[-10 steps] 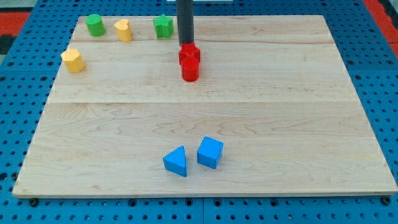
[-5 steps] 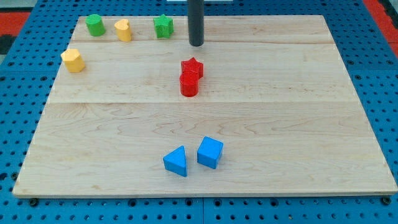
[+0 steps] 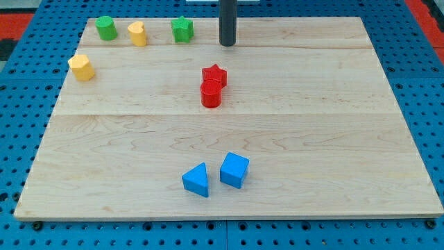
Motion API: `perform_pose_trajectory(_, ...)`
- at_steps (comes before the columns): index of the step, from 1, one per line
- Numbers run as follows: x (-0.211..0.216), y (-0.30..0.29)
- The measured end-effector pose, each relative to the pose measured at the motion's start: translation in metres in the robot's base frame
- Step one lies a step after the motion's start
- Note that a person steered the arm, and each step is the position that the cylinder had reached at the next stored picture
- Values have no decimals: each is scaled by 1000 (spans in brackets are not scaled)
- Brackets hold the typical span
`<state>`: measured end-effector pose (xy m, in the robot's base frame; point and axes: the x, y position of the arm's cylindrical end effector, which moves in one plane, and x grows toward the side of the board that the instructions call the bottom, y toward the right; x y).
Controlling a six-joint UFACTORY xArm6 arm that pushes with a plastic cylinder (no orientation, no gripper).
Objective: Slightly move the green star to the top center
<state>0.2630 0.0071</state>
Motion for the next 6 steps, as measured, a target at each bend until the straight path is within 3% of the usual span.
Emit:
perform_pose_trajectory(2, 3, -3)
perform_pose_trajectory(3, 42, -41)
perform_pose_trajectory(4, 53, -90)
perform_pose_trajectory(6, 2, -120)
